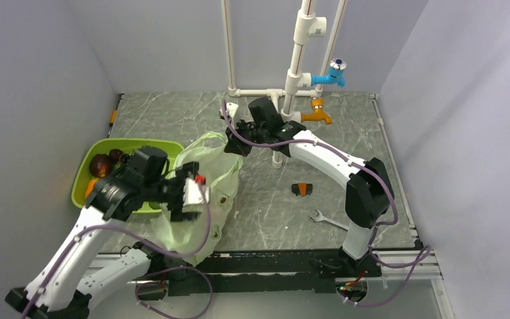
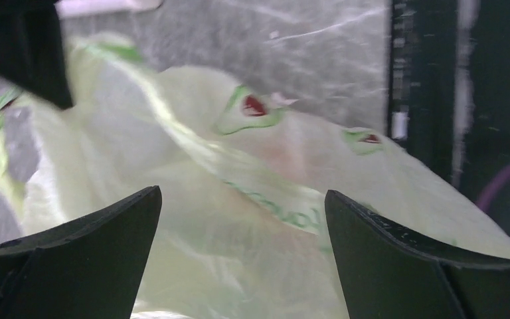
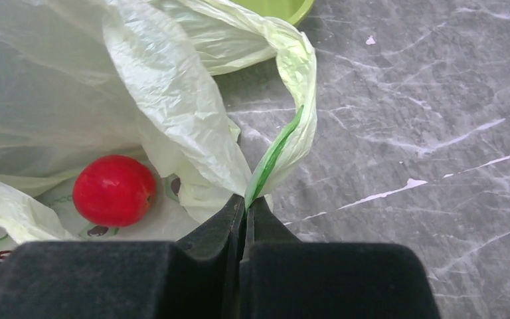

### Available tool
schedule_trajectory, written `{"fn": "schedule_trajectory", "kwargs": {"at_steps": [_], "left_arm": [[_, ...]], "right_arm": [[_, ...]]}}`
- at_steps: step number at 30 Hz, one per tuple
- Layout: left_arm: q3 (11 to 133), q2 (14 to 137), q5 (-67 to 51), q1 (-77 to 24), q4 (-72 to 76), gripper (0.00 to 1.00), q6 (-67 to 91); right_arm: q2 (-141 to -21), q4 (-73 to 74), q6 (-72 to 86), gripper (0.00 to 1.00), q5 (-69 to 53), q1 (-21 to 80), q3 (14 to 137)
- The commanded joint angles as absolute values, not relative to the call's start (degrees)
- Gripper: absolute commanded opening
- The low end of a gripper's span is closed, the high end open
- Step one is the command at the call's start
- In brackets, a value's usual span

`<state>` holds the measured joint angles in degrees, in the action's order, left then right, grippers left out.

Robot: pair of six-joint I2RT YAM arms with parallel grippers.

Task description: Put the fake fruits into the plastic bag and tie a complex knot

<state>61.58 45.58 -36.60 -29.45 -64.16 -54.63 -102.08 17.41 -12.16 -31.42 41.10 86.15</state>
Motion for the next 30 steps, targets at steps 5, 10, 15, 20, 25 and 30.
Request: {"fn": "schedule_trajectory", "kwargs": {"at_steps": [5,10,15,20,25,30], "left_arm": [[65.43,52.81,-1.66,-30.6,-40.34,0.99,-46.11],[74.93,53.61,-26.71,-19.15,-45.57,0.99,-38.91],[82.2,58.53,-48.44,-18.41,-58.04,0.87,-37.76],[73.36,52.31,-45.72,-24.33,-53.72,0.84,-36.73],[78.59,57.23,-56.1,6.32,-56.85,0.91,-26.74],[77.75,63.21,-63.26,33.9,-54.62,0.99,-19.25]], "right_arm": [[-99.72,14.28,-14.47,0.0,-31.65,40.56,86.58],[-100.05,14.56,-15.02,0.0,-31.57,40.52,87.17],[-100.67,14.93,-15.86,0.0,-30.96,40.4,88.27],[-101.93,14.7,-17.69,0.0,-31.55,38.74,90.63],[-102.14,15.92,-21.55,0.0,-33.97,36.96,92.31],[-101.96,16.74,-23.55,0.0,-35.14,36.76,92.19]]}}
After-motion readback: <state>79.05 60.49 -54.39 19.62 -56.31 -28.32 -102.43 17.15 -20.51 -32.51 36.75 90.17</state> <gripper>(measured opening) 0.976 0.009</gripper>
